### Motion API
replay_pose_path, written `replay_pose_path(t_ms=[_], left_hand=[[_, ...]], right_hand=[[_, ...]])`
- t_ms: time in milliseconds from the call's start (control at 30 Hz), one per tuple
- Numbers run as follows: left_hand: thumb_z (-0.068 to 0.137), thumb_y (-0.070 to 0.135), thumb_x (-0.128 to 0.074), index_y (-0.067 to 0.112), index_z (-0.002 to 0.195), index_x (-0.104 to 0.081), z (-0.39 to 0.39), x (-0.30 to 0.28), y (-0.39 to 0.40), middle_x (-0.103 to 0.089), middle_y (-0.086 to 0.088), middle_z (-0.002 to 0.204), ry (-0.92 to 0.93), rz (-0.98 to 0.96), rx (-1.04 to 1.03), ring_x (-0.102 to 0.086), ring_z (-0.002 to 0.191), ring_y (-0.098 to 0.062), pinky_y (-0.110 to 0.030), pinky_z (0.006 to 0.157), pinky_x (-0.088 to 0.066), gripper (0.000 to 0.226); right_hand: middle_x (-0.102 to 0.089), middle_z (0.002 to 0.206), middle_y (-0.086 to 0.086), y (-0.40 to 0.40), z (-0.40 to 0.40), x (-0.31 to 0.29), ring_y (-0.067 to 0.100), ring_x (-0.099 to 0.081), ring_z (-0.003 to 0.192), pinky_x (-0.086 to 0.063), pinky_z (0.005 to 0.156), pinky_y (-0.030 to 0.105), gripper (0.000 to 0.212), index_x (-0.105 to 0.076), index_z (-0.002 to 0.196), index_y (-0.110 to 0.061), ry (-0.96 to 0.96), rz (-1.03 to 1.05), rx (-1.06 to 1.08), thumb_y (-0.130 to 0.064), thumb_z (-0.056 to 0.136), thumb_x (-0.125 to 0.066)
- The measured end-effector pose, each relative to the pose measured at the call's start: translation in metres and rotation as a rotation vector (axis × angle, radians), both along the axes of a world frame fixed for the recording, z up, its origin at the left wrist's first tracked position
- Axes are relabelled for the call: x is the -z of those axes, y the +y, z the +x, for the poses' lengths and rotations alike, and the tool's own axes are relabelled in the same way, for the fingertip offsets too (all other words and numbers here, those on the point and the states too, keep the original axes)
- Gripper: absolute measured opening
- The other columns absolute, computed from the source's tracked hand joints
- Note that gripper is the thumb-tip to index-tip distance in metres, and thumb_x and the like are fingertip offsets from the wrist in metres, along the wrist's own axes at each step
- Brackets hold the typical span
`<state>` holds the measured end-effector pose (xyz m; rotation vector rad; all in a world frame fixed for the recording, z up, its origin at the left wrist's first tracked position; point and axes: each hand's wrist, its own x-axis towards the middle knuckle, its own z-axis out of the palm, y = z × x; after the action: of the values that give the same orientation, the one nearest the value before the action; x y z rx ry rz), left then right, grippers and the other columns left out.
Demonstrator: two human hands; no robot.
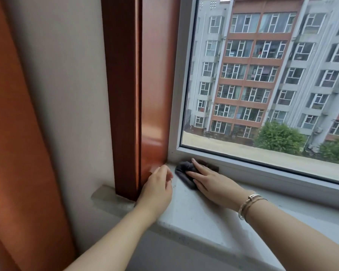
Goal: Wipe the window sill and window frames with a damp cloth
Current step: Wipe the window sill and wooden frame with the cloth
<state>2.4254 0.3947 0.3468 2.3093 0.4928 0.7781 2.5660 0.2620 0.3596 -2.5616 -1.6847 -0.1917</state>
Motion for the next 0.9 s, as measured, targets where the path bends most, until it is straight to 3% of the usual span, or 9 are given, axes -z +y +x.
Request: replay_pose_path(t_ms=[67,167,300,500,600,700,900], left_hand=[[0.091,0.007,-0.044,0.017,0.088,-0.049,0.003,0.007,0.000,-0.055,0.004,0.092,-0.043,0.018,-0.030,-0.054,0.085,-0.018,-0.040,0.080,-0.046,0.011],[0.091,0.006,-0.044,0.015,0.090,-0.050,0.006,0.008,0.003,-0.055,0.004,0.091,-0.067,0.039,-0.035,-0.054,0.085,-0.018,-0.041,0.080,-0.046,0.011],[0.091,0.007,-0.046,0.016,0.090,-0.050,0.005,0.009,0.002,-0.054,0.006,0.091,-0.062,0.057,-0.030,-0.054,0.084,-0.017,-0.040,0.080,-0.047,0.010],[0.091,0.006,-0.046,0.016,0.089,-0.049,0.004,0.009,0.000,-0.055,0.004,0.090,-0.065,0.040,-0.036,-0.055,0.082,-0.020,-0.042,0.079,-0.048,0.011],[0.090,0.006,-0.046,0.015,0.089,-0.050,0.004,0.010,0.001,-0.056,0.003,0.090,-0.092,0.037,-0.033,-0.055,0.083,-0.020,-0.041,0.079,-0.048,0.010],[0.090,0.006,-0.047,0.018,0.089,-0.050,0.006,0.012,0.005,-0.056,0.006,0.088,-0.098,0.044,-0.007,-0.054,0.082,-0.015,-0.038,0.077,-0.048,0.012],[0.091,0.006,-0.047,0.020,0.089,-0.051,0.006,0.015,0.007,-0.055,0.011,0.086,-0.146,0.025,0.019,-0.053,0.080,-0.005,-0.027,0.073,-0.047,0.015]], right_hand=[[0.002,0.160,-0.002,0.015,0.007,-0.002,0.015,-0.016,0.145,-0.023,0.114,0.030,0.046,-0.029,0.147,-0.030,-0.108,-0.038,-0.086,-0.036,0.103,-0.017],[-0.012,0.159,0.003,0.035,0.015,-0.003,0.017,-0.025,0.143,-0.030,0.112,0.032,0.068,-0.038,0.144,-0.025,-0.256,-0.096,-0.150,-0.040,0.090,0.000],[-0.049,0.141,0.001,0.024,0.030,-0.002,0.015,-0.054,0.124,-0.038,0.105,0.037,0.053,-0.062,0.125,-0.029,-0.475,-0.074,-0.188,-0.025,0.087,-0.025],[-0.038,0.149,0.002,-0.047,0.053,-0.007,0.020,-0.050,0.127,-0.038,0.107,0.041,0.061,-0.048,0.139,-0.022,-0.685,-0.093,-0.249,-0.008,0.080,-0.049],[-0.042,0.147,0.003,-0.038,0.055,-0.005,0.021,-0.052,0.126,-0.038,0.107,0.042,0.055,-0.051,0.137,-0.019,-0.786,-0.058,-0.271,-0.006,0.086,-0.034],[-0.052,0.139,0.002,-0.001,0.050,-0.002,0.020,-0.055,0.121,-0.045,0.100,0.036,0.057,-0.058,0.130,-0.018,-0.903,-0.016,-0.272,-0.007,0.086,-0.024],[-0.058,0.111,0.001,0.061,0.038,0.006,0.023,-0.050,0.098,-0.039,0.082,0.030,0.031,-0.067,0.097,-0.024,-1.088,0.040,-0.281,-0.013,0.083,-0.042]])
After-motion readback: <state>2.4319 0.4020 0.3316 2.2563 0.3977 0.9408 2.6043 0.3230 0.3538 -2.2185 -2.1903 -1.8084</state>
